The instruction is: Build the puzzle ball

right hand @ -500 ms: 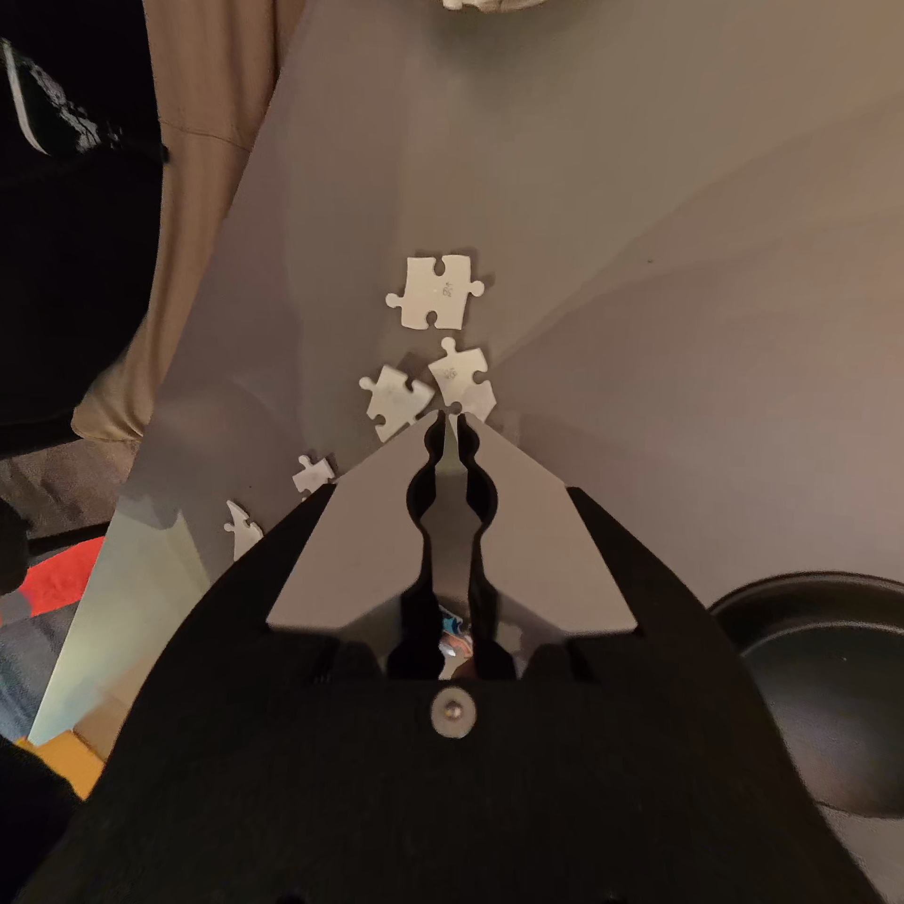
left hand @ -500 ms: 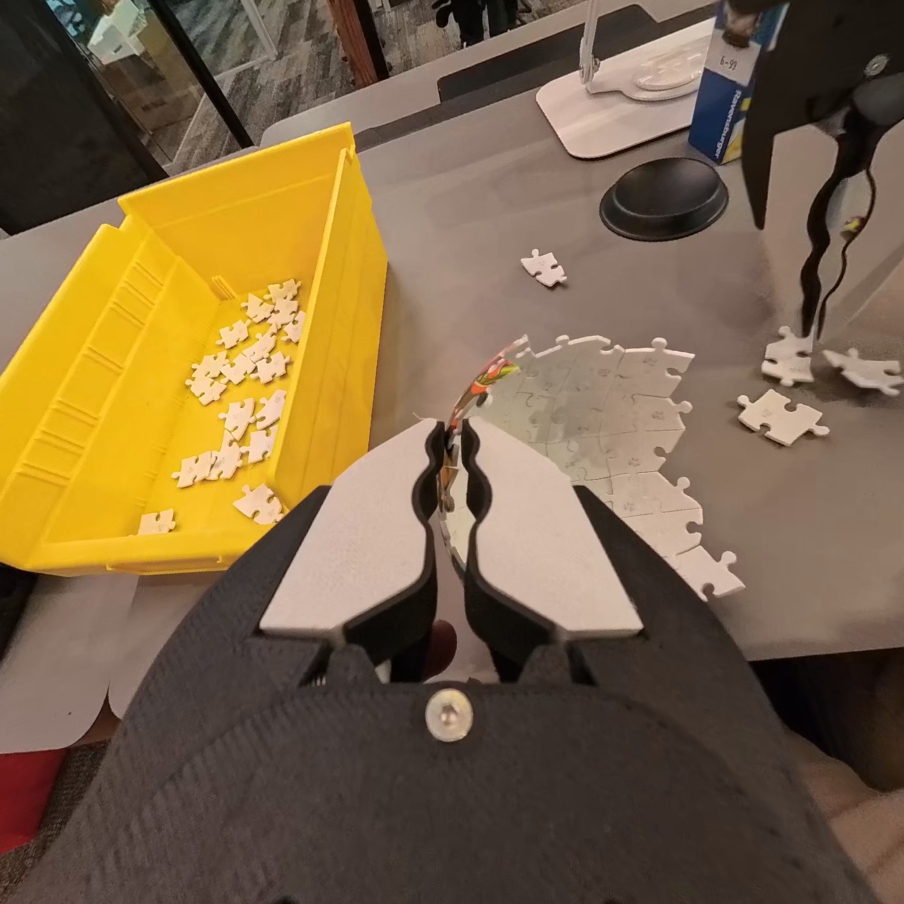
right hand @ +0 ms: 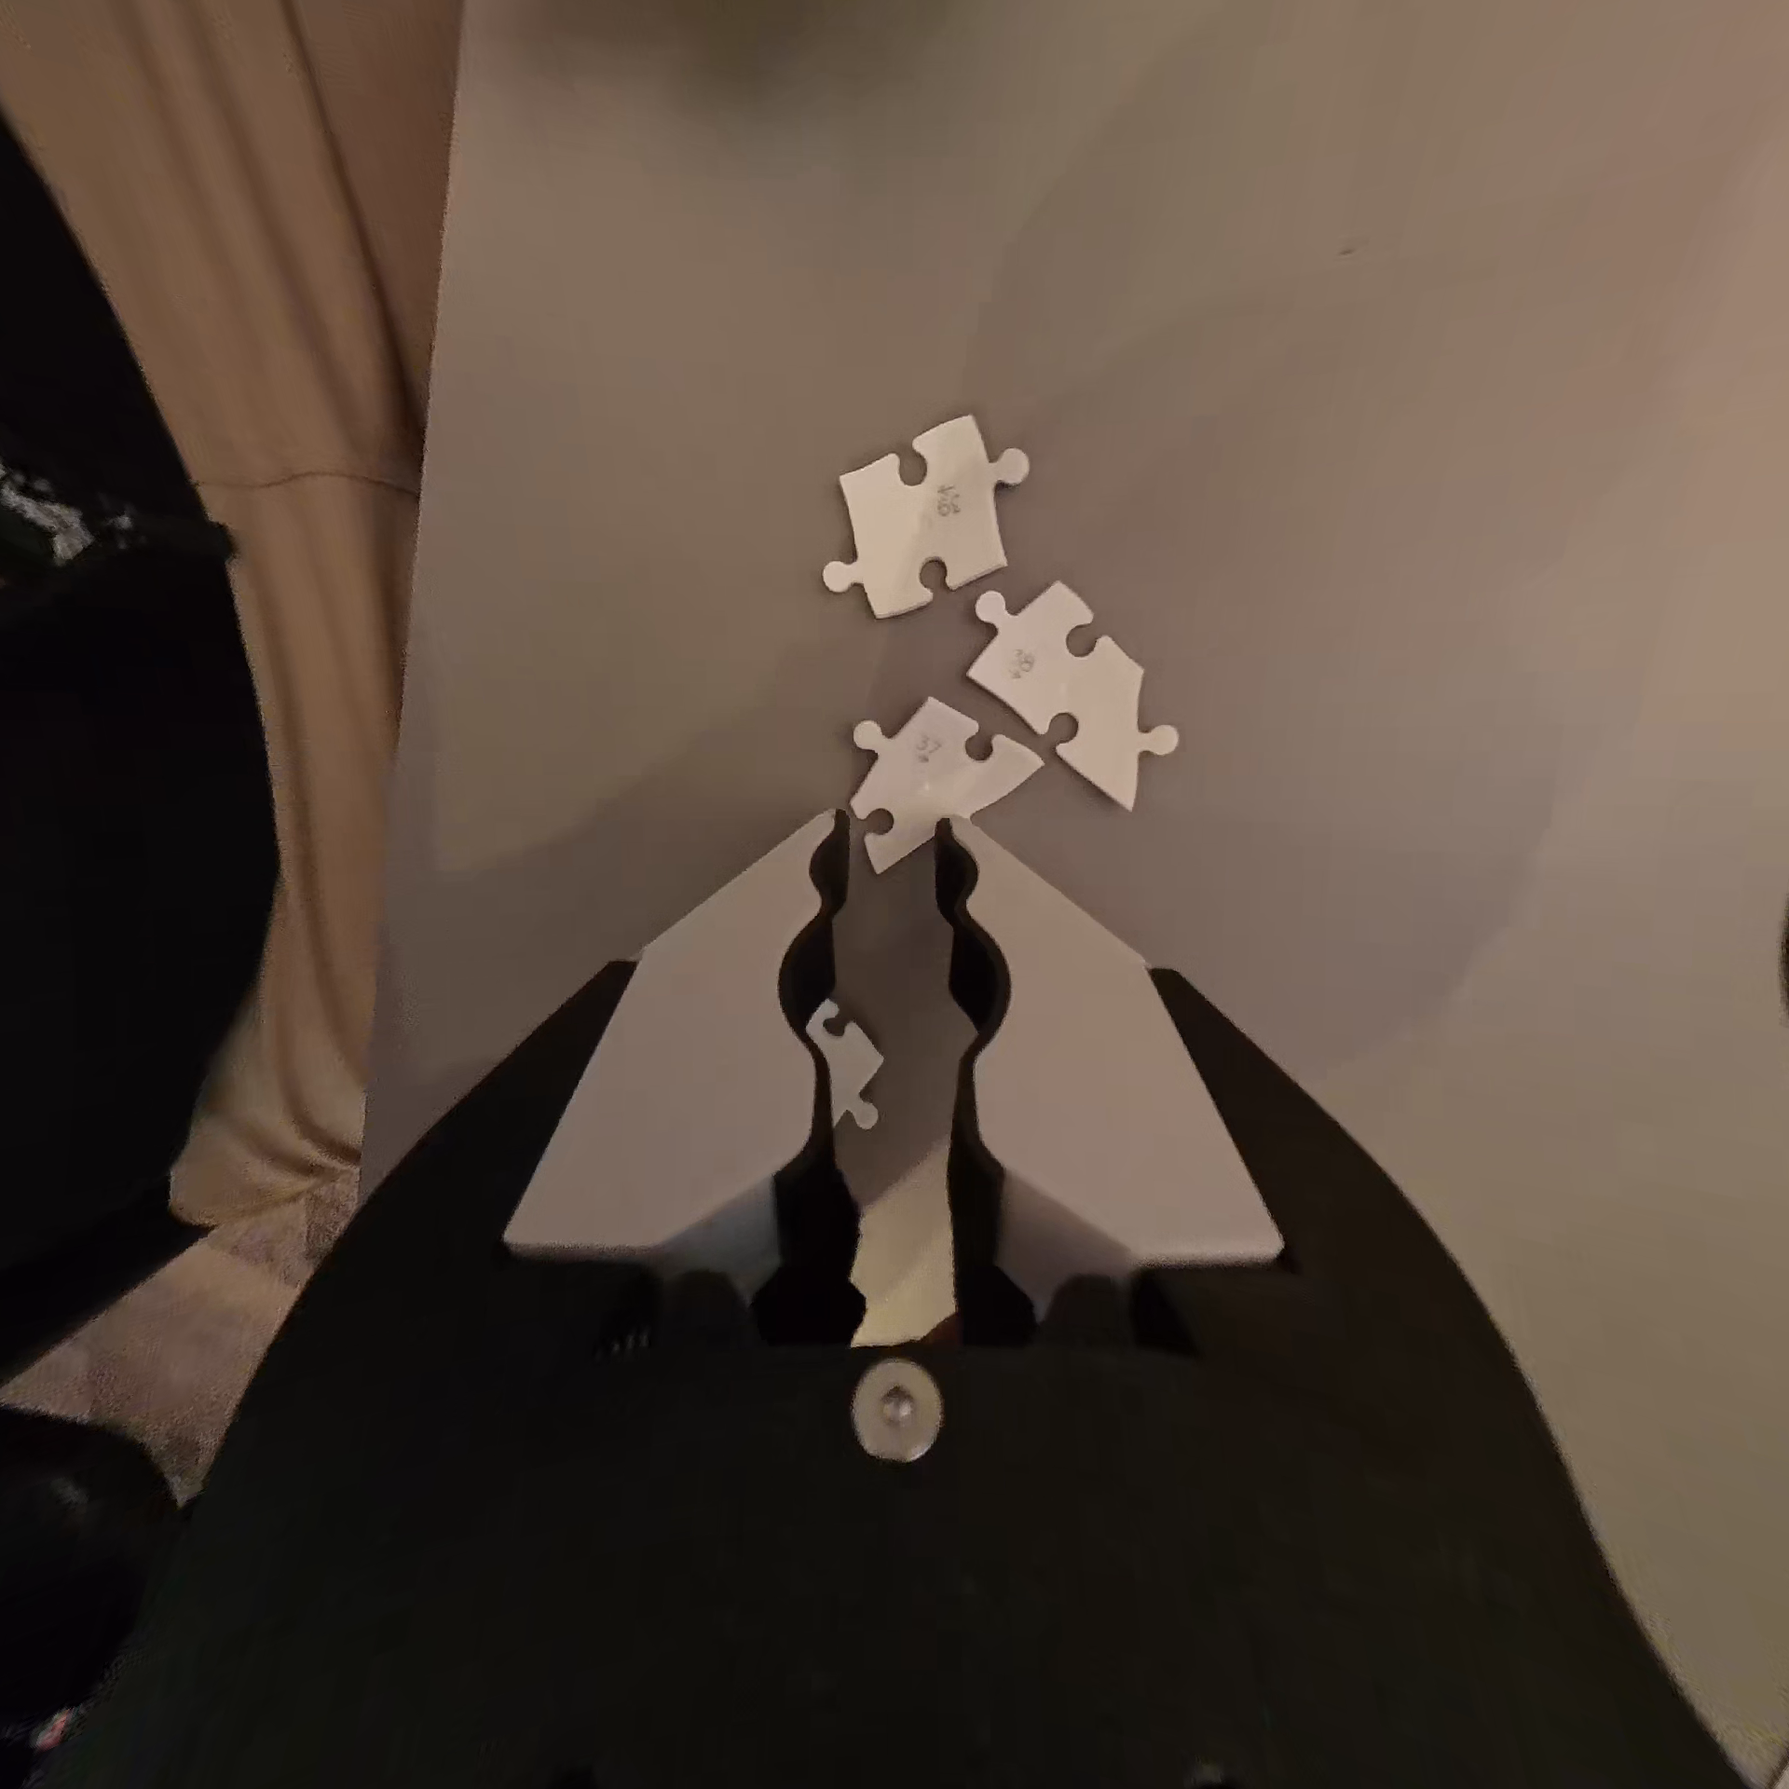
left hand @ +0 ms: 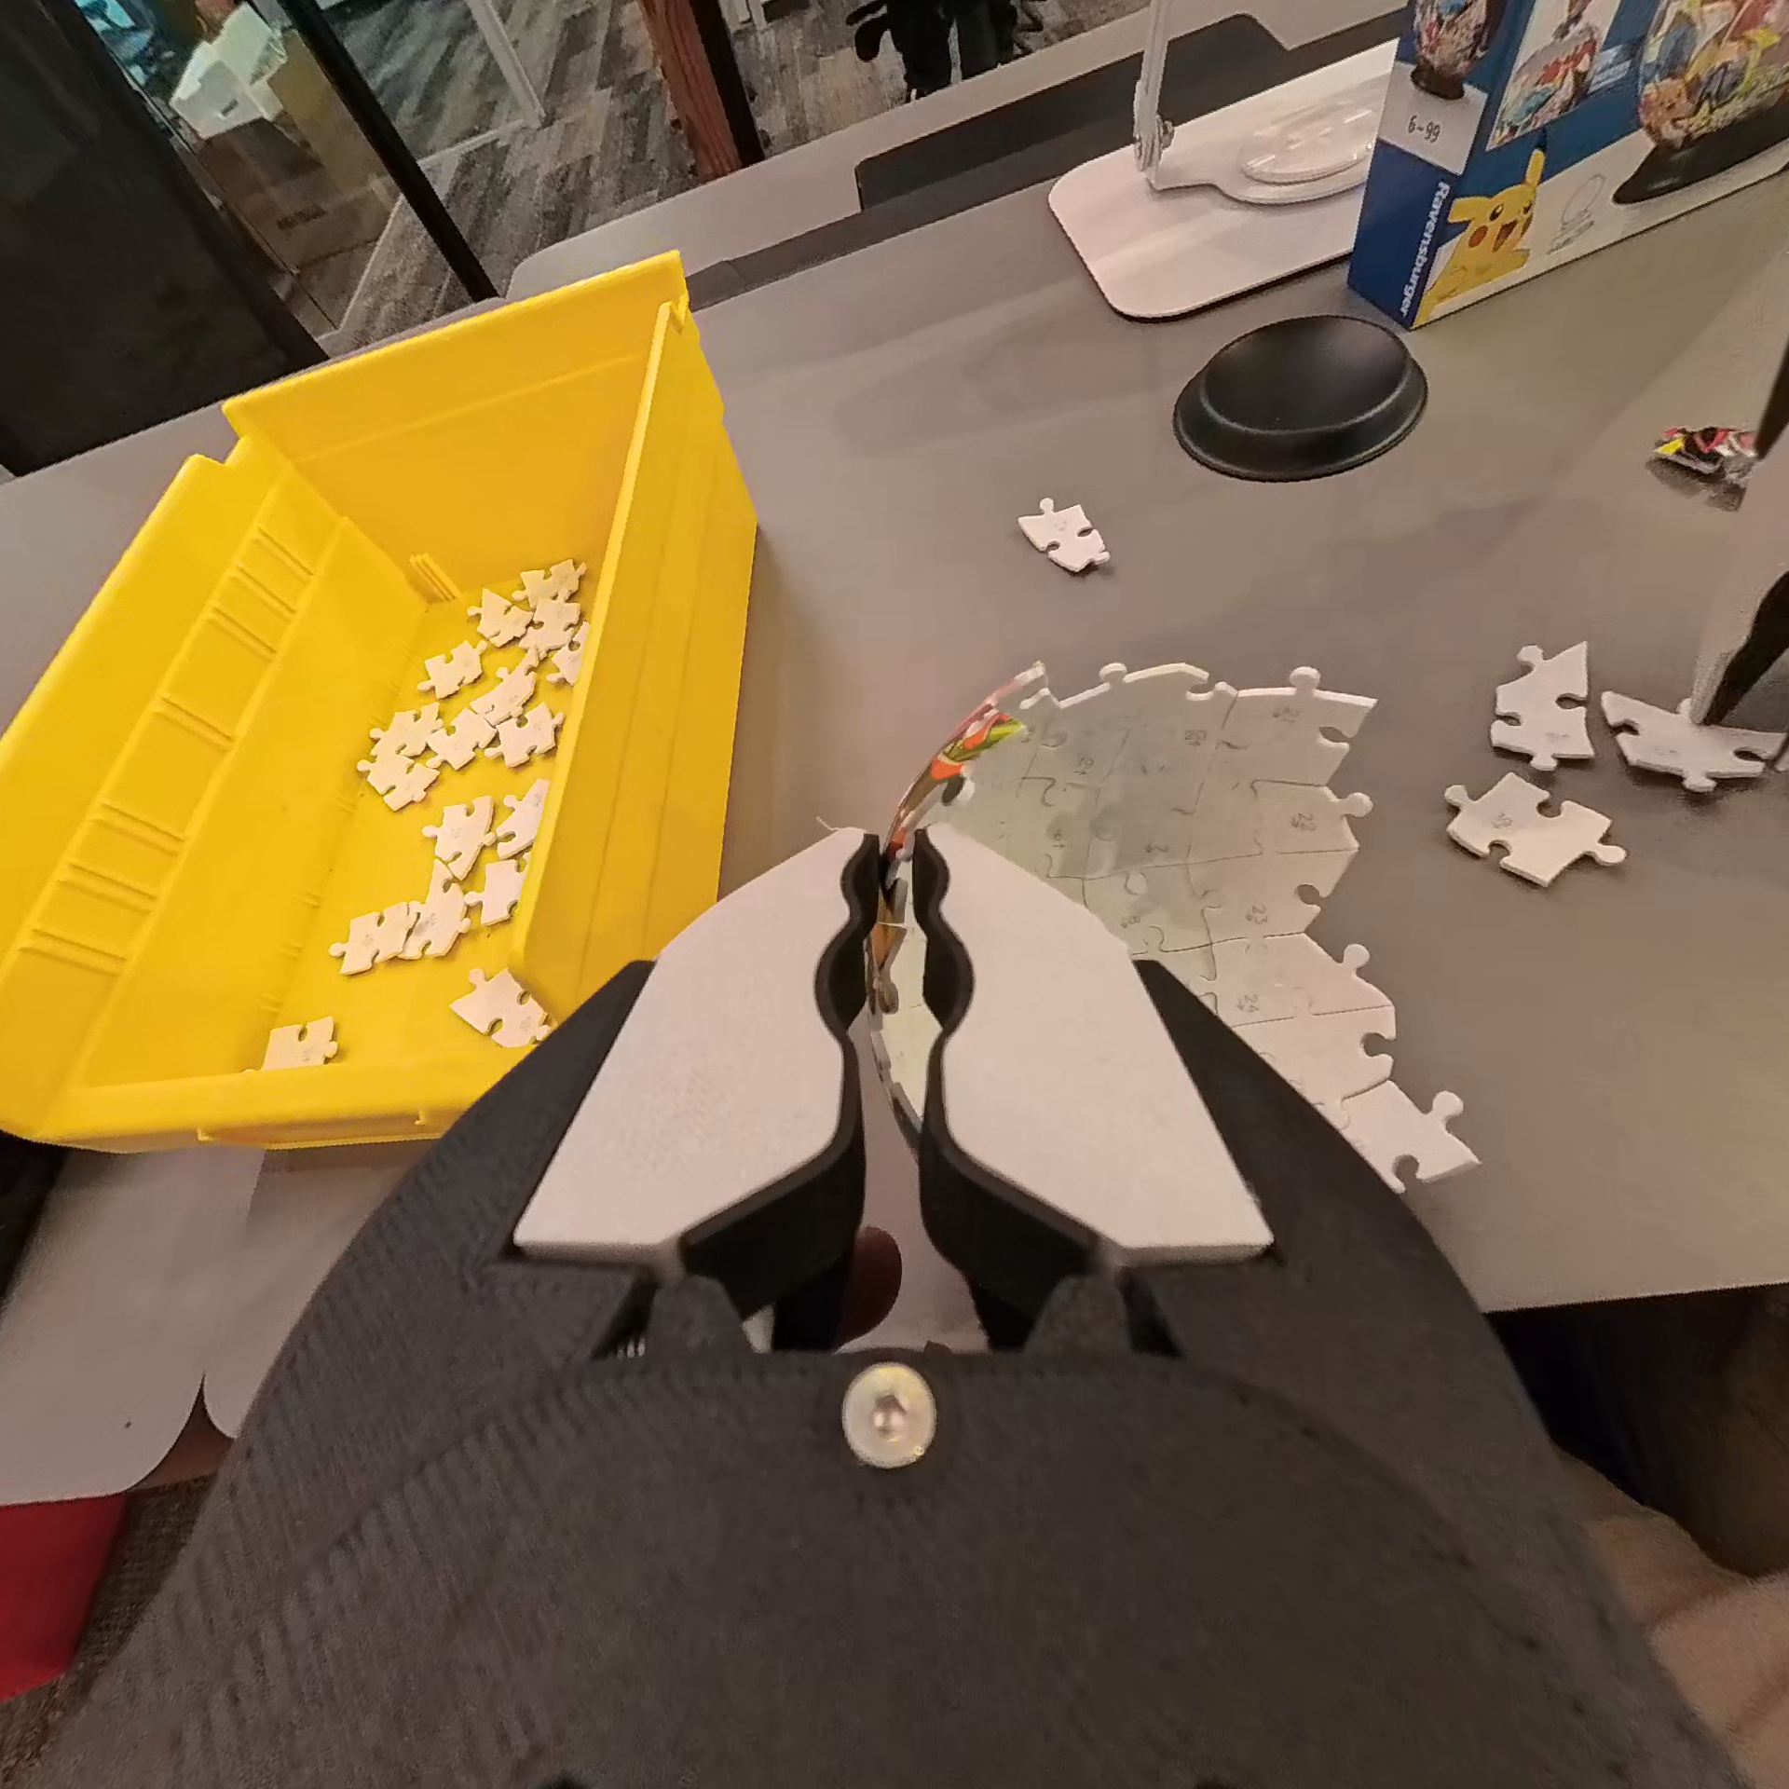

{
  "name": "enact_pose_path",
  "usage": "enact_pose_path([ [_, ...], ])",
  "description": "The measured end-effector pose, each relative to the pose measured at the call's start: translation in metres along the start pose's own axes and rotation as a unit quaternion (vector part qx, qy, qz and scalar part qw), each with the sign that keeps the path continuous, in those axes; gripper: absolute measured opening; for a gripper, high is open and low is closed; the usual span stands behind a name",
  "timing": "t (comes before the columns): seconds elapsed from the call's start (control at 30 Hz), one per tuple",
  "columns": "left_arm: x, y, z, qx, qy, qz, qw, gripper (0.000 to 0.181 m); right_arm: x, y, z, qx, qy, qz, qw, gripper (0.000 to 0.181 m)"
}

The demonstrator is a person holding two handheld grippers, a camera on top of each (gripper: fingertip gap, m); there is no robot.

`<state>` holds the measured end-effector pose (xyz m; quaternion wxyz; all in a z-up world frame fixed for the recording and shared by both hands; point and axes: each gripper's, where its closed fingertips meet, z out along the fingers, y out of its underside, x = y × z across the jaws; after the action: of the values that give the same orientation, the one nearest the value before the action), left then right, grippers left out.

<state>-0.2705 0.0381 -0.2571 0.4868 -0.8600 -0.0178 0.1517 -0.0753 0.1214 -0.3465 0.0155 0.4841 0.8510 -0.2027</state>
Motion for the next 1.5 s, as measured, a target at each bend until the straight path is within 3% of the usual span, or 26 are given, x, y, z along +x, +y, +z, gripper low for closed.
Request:
enact_pose_path([
  [0.2,0.002,-0.001,-0.001,0.0,0.001,0.006,1.0,0.006,0.011,-0.004,-0.004,-0.017,0.077,-0.073,0.994,0.01],
  [0.43,0.0,-0.001,-0.002,0.001,-0.002,0.005,1.0,0.006,0.015,0.002,-0.006,-0.032,0.096,-0.038,0.994,0.027],
  [0.77,0.0,-0.001,-0.002,0.002,0.0,0.004,1.0,0.006,0.015,-0.002,0.0,0.001,0.1,-0.018,0.995,0.015],
  [1.1,0.0,-0.001,-0.001,0.001,0.001,0.004,1.0,0.006,0.016,-0.007,-0.002,-0.037,0.115,-0.108,0.987,0.015],
  [1.5,-0.001,-0.001,-0.002,0.002,0.001,0.004,1.0,0.006,0.019,-0.009,-0.001,-0.064,0.1,-0.137,0.983,0.015],
])
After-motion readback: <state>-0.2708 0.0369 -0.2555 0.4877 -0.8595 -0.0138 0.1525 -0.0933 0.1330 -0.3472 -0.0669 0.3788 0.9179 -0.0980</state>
